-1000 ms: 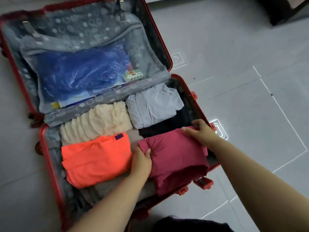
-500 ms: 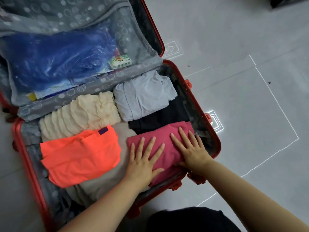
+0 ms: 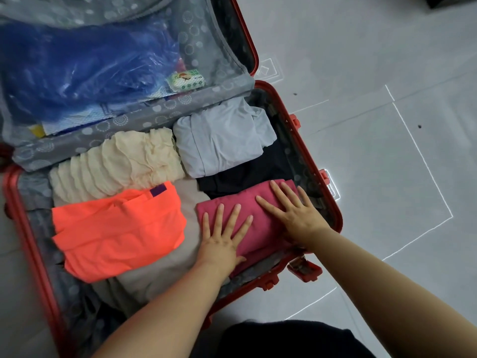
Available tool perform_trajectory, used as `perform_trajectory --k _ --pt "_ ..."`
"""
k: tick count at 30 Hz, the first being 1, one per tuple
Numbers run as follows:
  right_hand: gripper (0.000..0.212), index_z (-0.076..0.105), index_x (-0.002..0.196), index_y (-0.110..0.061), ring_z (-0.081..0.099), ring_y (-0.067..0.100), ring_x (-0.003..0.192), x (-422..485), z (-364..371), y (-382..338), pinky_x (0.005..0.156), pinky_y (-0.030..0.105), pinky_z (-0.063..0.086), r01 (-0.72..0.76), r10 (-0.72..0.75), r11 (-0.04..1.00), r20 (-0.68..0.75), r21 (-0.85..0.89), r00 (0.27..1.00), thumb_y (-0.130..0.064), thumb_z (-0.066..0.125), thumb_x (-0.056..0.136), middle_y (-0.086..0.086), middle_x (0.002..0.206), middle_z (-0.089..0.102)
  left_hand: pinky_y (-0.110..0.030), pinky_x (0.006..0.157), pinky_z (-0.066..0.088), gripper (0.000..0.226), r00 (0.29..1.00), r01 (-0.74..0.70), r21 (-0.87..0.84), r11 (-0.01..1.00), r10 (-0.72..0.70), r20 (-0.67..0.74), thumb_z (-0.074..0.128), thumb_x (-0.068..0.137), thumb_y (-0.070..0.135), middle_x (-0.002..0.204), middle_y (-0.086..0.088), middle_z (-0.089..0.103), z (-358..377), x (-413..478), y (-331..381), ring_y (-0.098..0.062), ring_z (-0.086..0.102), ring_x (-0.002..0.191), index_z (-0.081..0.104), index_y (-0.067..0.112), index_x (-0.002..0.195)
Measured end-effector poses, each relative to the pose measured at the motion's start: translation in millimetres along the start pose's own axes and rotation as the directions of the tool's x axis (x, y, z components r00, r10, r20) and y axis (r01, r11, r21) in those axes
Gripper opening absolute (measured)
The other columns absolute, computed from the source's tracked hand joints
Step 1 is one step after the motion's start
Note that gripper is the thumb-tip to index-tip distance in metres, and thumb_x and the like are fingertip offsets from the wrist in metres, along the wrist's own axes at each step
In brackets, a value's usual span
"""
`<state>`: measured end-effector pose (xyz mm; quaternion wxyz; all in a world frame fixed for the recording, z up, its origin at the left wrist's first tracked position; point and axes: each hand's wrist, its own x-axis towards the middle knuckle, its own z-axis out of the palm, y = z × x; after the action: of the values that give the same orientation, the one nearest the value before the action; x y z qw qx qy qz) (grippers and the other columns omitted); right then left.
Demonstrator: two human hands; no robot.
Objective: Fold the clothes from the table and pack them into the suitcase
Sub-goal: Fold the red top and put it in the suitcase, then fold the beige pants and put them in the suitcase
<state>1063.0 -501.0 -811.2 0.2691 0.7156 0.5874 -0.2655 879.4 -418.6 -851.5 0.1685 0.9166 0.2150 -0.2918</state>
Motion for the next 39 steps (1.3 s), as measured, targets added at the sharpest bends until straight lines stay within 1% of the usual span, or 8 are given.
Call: perform_trajectory --k 7,11,15,19,25,31,36,39 --pt "0.098 -0.053 0.12 -0.035 -0.024 0.031 0.141 -30 -39 -28 0.109 0.048 -0.018 -0.072 0.075 0.997 0.099 -0.038 0.992 -0.045 0.042 0.096 0.009 0.145 -0.041 -0.056 0.104 -0.021 0.089 0.984 -0.058 0.01 0.998 0.056 0.166 0.039 0.089 0.062 0.145 -0.002 -0.04 -43 -33 -17 -0.036 -0.028 0.138 -0.029 0.035 0.139" --pt "0.1 -0.051 0.124 -0.031 -0.034 0.029 0.132 -100 -112 -74 0.101 0.045 -0.025 -0.035 0.033 0.999 0.084 0.029 0.996 -0.061 0.039 0.092 0.01 0.136 -0.044 -0.051 0.093 -0.035 0.076 0.994 0.109 -0.015 0.994 -0.109 0.021 0.029 0.094 0.057 0.154 -0.005 -0.024 -95 -122 -29 -0.03 -0.025 0.139 -0.033 0.033 0.13" --pt "0.083 -0.039 0.13 -0.027 -0.02 0.033 0.143 -176 -202 -119 0.107 0.044 -0.02 0.003 -0.008 0.989 0.033 0.151 0.999 -0.054 0.032 0.097 0.012 0.153 -0.027 -0.04 0.086 -0.042 0.071 0.959 0.27 -0.221 0.937 -0.282 -0.025 0.034 0.096 0.048 0.157 0.003 -0.005 -157 -231 -33 -0.029 -0.004 0.145 -0.025 0.034 0.134" --pt "0.082 -0.023 0.146 -0.022 -0.009 0.03 0.146 -266 -299 -158 0.116 0.044 -0.008 0.032 -0.044 0.962 0.037 0.27 0.998 -0.053 0.035 0.096 0.011 0.157 -0.016 -0.049 0.115 0.005 0.076 0.873 0.438 -0.381 0.814 -0.486 -0.034 0.049 0.092 0.037 0.153 -0.003 0.028 -226 -361 -41 -0.025 0.025 0.141 0.001 0.025 0.15" --pt "0.073 0.001 0.151 -0.021 0.016 0.028 0.143 -390 -417 -227 0.116 0.039 0.011 0.164 -0.133 0.93 -0.114 0.329 0.985 -0.04 0.044 0.096 0.007 0.158 0.006 -0.04 0.116 0.005 0.076 0.719 0.612 -0.494 0.618 -0.694 0.022 0.045 0.095 0.027 0.154 -0.002 0.02 -309 -564 -61 -0.023 0.015 0.142 -0.006 0.019 0.149" --pt "0.066 0.021 0.147 -0.015 0.033 0.028 0.133 -459 -502 -358 0.108 0.034 0.027 0.42 -0.338 0.848 -0.28 0.323 0.898 -0.021 0.054 0.09 0.009 0.147 0.029 -0.033 0.114 0.013 0.076 0.524 0.49 -0.708 0.509 -0.821 -0.228 0.052 0.092 0.024 0.142 -0.009 0.038 -340 -720 -87 -0.024 0.028 0.134 0.004 0.014 0.15" --pt "0.063 0.026 0.145 -0.015 0.032 0.025 0.134 -522 -542 -499 0.11 0.035 0.027 0.643 -0.446 0.664 -0.489 0.381 0.75 -0.022 0.057 0.09 0.006 0.147 0.031 -0.033 0.109 0.025 0.07 0.416 0.244 -0.759 0.604 -0.772 -0.48 0.053 0.09 0.025 0.144 -0.004 0.035 -338 -843 -109 -0.023 0.027 0.132 0.015 0.022 0.149" --pt "0.062 0.03 0.143 -0.016 0.032 0.022 0.132 -554 -549 -580 0.106 0.029 0.028 0.676 -0.432 0.592 -0.536 0.438 0.725 -0.016 0.058 0.088 0.005 0.143 0.033 -0.039 0.11 0.027 0.067 0.398 0.208 -0.694 0.689 -0.708 -0.583 0.039 0.083 0.038 0.132 -0.007 0.048 -322 -919 -139 -0.022 0.034 0.123 0.028 0.016 0.146"
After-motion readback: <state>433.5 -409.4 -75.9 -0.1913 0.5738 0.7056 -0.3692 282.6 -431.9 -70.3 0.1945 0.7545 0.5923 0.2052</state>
